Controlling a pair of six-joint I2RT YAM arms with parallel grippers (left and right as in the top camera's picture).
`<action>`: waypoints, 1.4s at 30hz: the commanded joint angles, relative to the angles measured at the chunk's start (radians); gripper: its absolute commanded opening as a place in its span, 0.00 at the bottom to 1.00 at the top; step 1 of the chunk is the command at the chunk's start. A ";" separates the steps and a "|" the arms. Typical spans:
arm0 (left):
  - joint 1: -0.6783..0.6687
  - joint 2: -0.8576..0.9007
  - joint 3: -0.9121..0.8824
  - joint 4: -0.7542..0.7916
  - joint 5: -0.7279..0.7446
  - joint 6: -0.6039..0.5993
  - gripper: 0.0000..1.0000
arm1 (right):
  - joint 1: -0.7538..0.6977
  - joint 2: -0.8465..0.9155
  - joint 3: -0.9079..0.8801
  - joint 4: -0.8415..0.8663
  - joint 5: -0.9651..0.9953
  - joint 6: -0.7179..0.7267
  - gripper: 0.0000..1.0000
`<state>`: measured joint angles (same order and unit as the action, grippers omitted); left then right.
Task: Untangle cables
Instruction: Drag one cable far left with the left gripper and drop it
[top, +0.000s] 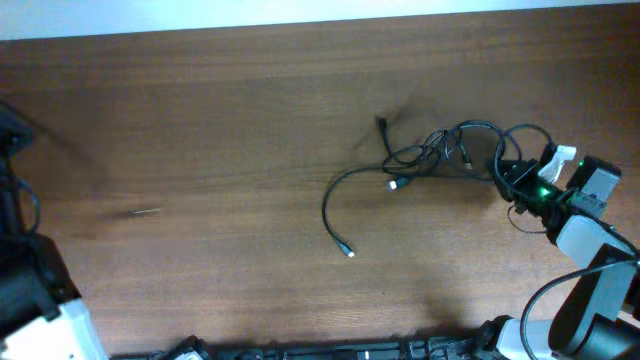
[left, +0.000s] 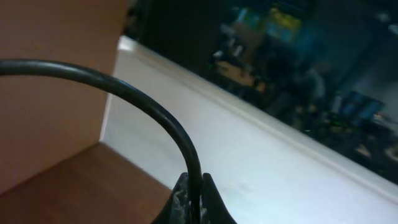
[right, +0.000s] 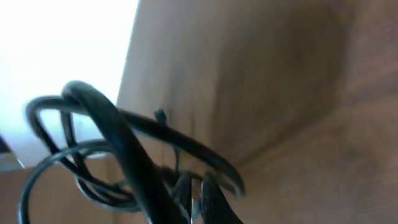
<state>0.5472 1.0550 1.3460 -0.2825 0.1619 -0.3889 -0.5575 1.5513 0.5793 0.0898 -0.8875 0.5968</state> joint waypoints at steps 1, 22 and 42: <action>0.008 0.083 0.019 0.006 -0.058 -0.014 0.00 | 0.002 0.002 -0.006 -0.085 0.008 -0.092 0.12; -0.041 1.012 0.517 0.306 0.078 0.087 0.00 | 0.002 0.002 -0.006 -0.165 0.009 -0.092 0.99; -0.179 0.976 0.547 -0.432 -0.592 0.072 0.99 | 0.002 0.002 -0.006 -0.165 0.008 -0.092 0.99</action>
<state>0.3321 2.1426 1.8706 -0.6586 0.0093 -0.3527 -0.5568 1.5570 0.5728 -0.0757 -0.8803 0.5163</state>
